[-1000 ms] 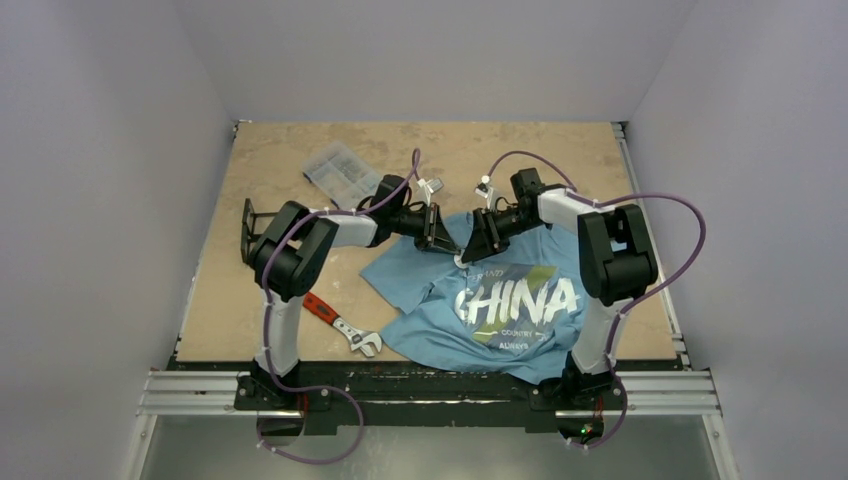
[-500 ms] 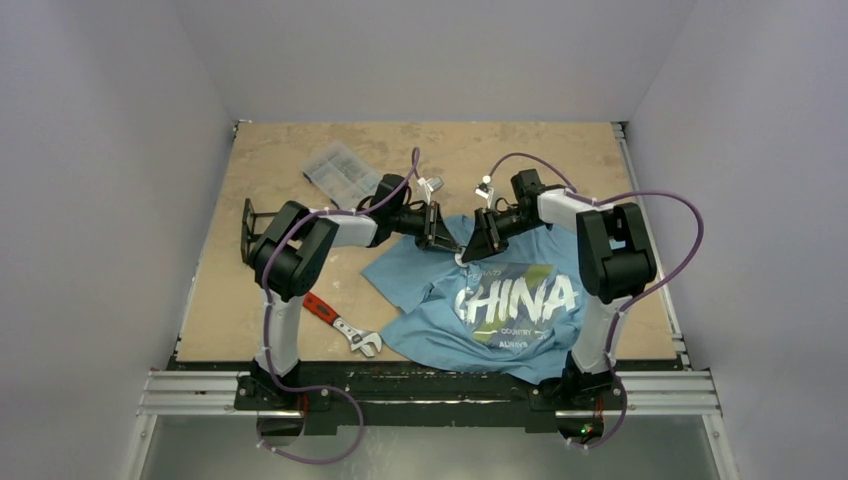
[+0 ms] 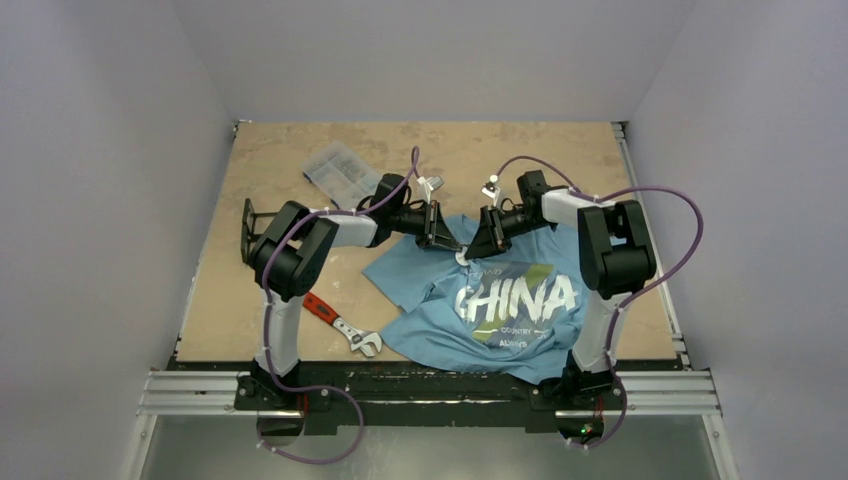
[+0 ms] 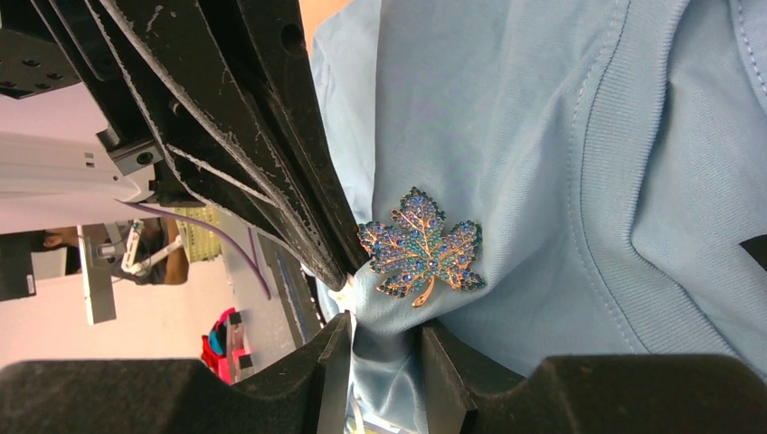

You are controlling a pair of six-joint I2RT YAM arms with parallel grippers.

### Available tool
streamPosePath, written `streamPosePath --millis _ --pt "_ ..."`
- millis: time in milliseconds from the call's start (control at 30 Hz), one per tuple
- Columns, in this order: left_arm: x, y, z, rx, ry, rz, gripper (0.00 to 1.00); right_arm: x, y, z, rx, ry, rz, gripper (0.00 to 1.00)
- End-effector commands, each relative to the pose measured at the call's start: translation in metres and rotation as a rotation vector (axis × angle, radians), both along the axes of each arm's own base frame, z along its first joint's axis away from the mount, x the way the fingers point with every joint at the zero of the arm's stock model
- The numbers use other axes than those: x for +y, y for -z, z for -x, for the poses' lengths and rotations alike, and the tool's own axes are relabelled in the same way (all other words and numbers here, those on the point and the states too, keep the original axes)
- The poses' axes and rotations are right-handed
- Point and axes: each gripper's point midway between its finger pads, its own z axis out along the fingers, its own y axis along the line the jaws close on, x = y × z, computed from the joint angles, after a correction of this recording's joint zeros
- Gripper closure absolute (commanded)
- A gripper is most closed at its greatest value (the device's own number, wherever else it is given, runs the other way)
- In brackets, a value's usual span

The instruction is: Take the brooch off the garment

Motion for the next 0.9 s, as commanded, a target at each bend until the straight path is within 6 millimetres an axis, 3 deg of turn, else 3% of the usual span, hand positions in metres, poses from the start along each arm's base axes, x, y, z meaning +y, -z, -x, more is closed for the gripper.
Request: streamPosePath --millis 0,867 --pt "-0.002 -0.0105 -0.0061 -0.053 -0.004 0.035 1.0 0.0031 -0.0055 -0.0048 -0.01 -0.001 -0.02 0.63" --pt "-0.0065 -0.0109 -0.0059 -0.096 -0.005 0.007 1.0 0.0089 -0.0075 -0.0102 0.038 0.028 -0.043 0.61"
